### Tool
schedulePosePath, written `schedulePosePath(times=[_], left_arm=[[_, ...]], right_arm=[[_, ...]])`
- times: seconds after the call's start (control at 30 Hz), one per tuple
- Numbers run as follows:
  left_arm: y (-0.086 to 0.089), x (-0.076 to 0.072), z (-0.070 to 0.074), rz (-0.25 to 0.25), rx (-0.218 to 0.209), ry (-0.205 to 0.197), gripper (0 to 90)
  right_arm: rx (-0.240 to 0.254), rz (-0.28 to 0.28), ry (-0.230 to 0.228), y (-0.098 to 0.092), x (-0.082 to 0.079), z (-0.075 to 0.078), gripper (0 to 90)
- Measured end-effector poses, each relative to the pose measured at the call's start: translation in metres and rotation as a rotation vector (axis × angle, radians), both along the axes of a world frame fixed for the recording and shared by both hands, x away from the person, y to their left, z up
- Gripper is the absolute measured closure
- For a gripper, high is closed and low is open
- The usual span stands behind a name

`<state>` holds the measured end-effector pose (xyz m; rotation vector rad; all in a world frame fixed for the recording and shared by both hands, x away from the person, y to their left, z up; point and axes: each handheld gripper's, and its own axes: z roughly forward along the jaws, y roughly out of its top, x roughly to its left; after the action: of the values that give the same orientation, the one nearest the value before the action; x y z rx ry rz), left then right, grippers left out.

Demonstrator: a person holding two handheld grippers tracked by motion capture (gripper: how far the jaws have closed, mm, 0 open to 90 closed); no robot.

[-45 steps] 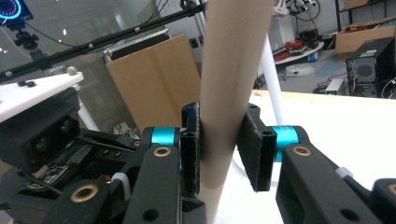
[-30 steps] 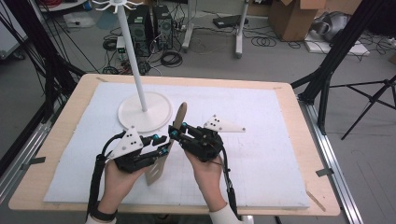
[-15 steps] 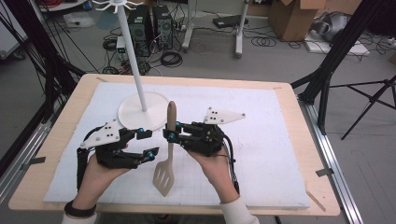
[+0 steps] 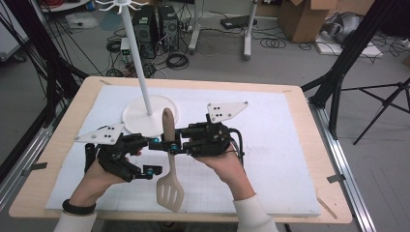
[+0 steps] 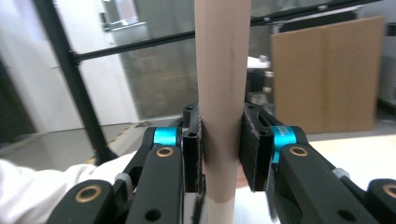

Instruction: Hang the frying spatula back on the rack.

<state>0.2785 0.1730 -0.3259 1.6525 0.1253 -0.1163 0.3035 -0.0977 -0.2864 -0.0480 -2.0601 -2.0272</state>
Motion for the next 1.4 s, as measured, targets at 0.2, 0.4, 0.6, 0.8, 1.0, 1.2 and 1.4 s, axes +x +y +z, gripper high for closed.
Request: schedulePosePath(times=[0.2, 0.4, 0.6, 0.8, 1.0, 1.2, 1.4], left_arm=[[-0.011, 0.005, 0.000, -0.054, -0.002, -0.005, 47.4], [-0.019, 0.004, -0.001, -0.098, -0.008, -0.030, 55.7], [-0.019, 0.003, 0.000, -0.100, -0.025, -0.066, 66.2], [-0.019, 0.002, 0.000, -0.119, -0.034, -0.074, 74.0], [-0.018, 0.001, 0.000, -0.106, -0.029, -0.083, 78.0], [-0.014, 0.003, -0.001, -0.083, -0.018, -0.078, 78.4], [0.000, 0.003, 0.004, 0.006, -0.022, -0.094, 78.5]], right_arm=[[0.000, 0.075, -0.011, 0.003, 0.000, 0.001, 72.6], [-0.001, 0.101, -0.020, 0.004, -0.002, 0.003, 72.6], [-0.001, 0.103, -0.028, 0.004, -0.003, 0.003, 72.6], [-0.015, 0.112, -0.032, 0.006, -0.003, 0.002, 72.6], [-0.014, 0.100, -0.053, 0.006, -0.003, 0.002, 72.3], [-0.028, 0.034, -0.068, 0.004, -0.006, 0.004, 54.9], [-0.044, -0.093, -0.091, -0.014, -0.006, 0.006, 39.8]])
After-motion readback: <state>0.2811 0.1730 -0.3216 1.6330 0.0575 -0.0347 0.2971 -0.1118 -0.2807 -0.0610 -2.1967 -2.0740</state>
